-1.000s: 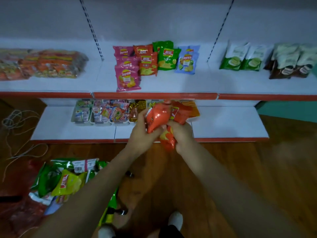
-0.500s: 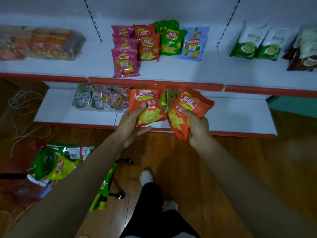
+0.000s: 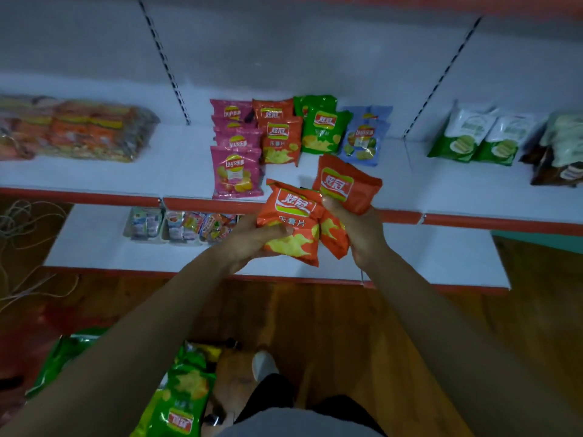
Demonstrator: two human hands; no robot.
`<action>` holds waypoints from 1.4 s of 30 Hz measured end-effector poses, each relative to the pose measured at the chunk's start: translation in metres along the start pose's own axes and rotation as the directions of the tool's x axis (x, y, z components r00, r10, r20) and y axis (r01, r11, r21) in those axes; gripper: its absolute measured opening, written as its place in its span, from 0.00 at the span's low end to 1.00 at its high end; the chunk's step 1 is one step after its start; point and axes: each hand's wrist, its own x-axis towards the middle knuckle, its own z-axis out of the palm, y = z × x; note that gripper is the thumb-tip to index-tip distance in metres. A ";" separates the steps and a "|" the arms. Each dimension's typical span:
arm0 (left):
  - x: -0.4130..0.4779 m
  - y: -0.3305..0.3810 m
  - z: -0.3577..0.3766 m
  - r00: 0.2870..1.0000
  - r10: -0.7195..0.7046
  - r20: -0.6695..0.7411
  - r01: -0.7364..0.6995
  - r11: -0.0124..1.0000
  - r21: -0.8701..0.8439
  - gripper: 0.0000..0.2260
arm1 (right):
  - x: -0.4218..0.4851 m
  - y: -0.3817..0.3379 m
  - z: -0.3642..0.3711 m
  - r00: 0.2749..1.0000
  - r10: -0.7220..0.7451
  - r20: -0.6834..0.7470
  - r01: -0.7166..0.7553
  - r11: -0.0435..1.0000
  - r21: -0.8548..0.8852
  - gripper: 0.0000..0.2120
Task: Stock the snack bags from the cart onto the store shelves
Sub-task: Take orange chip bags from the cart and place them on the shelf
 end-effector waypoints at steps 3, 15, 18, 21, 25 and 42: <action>0.011 0.005 -0.008 0.999 -0.026 0.039 0.026 1.000 0.003 0.14 | 0.014 -0.004 0.013 1.000 -0.004 -0.027 0.005 0.999 0.036 0.17; 0.045 -0.015 -0.043 0.998 -0.065 0.003 0.065 0.993 -0.103 0.25 | 0.085 0.020 0.040 0.986 0.106 0.127 -0.089 0.987 -0.132 0.14; 0.059 -0.021 -0.045 0.993 -0.046 -0.110 0.027 0.986 -0.167 0.29 | 0.116 0.025 0.041 0.972 0.205 0.118 -0.185 0.970 -0.160 0.16; 0.078 -0.023 -0.043 0.969 -0.029 -0.245 -0.007 0.990 -0.144 0.24 | 0.151 0.024 0.040 0.957 0.272 0.099 -0.258 0.956 -0.138 0.17; 0.098 -0.023 -0.042 0.937 0.013 -0.348 -0.064 0.989 -0.135 0.15 | 0.200 0.018 0.054 0.969 0.227 0.096 -0.201 0.953 -0.226 0.15; 0.128 -0.077 -0.021 0.871 0.027 -0.490 -0.207 0.926 -0.316 0.16 | 0.276 0.035 0.116 0.979 0.202 0.005 -0.190 0.929 -0.319 0.23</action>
